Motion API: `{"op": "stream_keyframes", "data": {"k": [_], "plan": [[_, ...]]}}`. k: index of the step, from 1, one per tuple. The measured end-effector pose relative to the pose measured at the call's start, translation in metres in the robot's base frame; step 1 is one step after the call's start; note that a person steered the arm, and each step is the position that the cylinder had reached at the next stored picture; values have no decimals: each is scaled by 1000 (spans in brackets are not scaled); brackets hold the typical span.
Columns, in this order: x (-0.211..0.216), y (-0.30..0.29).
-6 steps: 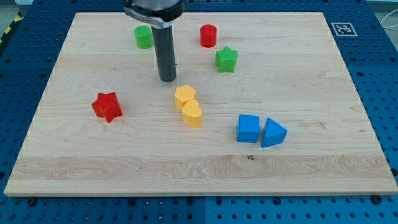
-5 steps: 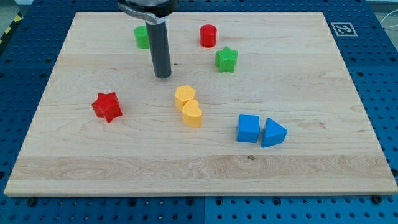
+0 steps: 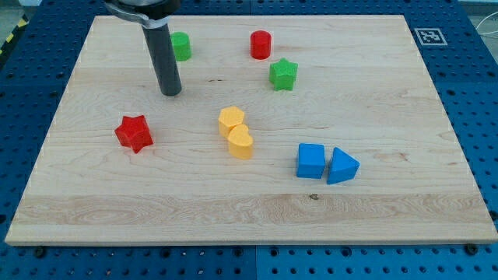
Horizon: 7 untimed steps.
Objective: Point at the green circle
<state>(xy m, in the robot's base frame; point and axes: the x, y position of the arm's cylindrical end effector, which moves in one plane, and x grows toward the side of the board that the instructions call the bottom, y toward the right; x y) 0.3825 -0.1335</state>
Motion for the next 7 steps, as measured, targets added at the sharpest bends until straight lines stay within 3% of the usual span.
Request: {"op": "stream_keyframes", "data": {"k": [7], "plan": [[-16, -60]]}}
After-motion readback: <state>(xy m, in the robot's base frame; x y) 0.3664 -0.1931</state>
